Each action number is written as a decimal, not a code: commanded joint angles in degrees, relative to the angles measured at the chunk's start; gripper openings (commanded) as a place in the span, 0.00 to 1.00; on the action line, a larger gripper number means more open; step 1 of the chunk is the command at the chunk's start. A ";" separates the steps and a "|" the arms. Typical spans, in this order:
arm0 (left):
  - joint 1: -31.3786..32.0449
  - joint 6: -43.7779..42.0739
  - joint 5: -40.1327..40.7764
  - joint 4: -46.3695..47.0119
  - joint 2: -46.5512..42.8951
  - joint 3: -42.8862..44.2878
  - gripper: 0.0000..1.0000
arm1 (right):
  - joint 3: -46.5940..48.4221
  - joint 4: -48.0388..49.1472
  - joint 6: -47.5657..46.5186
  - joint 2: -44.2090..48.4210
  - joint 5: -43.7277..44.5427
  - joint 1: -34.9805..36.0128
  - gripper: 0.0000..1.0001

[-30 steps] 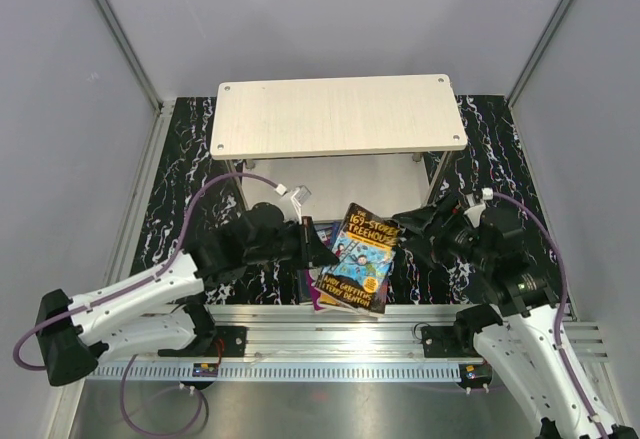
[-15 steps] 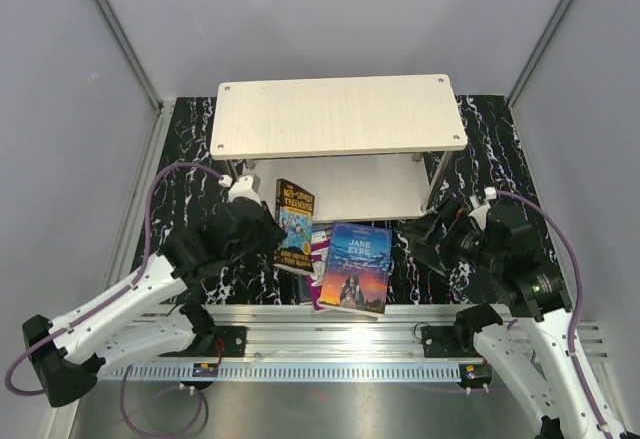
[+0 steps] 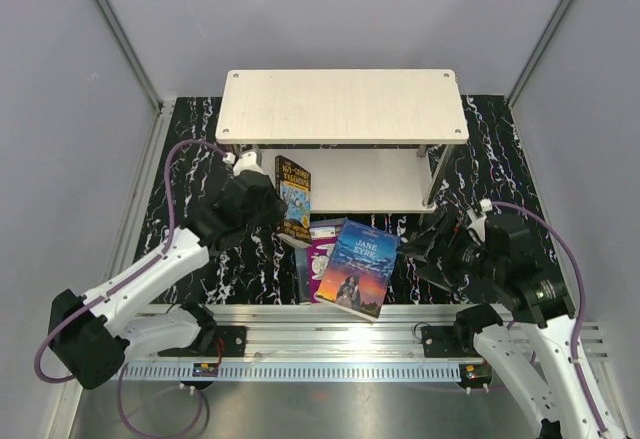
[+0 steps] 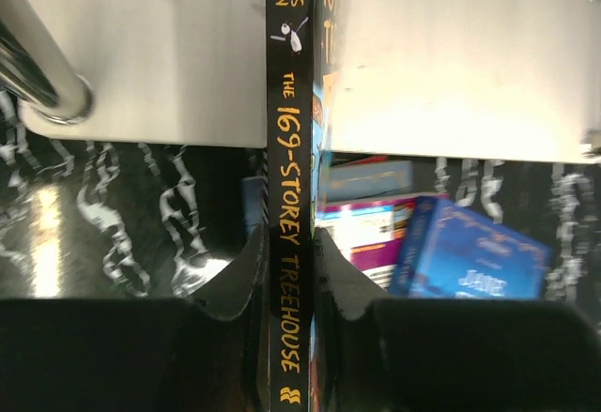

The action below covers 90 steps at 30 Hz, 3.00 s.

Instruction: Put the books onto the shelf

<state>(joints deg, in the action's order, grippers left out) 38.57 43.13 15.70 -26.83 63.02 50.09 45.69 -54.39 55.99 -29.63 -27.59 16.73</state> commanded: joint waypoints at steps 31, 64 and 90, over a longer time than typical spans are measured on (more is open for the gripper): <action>-8.07 10.83 7.14 -5.23 6.68 6.70 0.99 | -3.15 0.07 3.16 5.45 -0.18 0.32 1.00; 11.18 15.06 7.23 -2.35 18.17 2.55 0.00 | -2.98 -10.46 1.06 13.98 3.69 0.32 0.95; 0.73 9.07 17.70 1.25 30.84 12.14 0.00 | -3.33 -18.38 -0.53 16.71 4.39 0.32 0.96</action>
<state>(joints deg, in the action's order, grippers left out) 40.97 53.23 30.13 -29.67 92.09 58.78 41.63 -72.42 56.34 -12.25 -23.46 16.73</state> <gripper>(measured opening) 0.002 0.956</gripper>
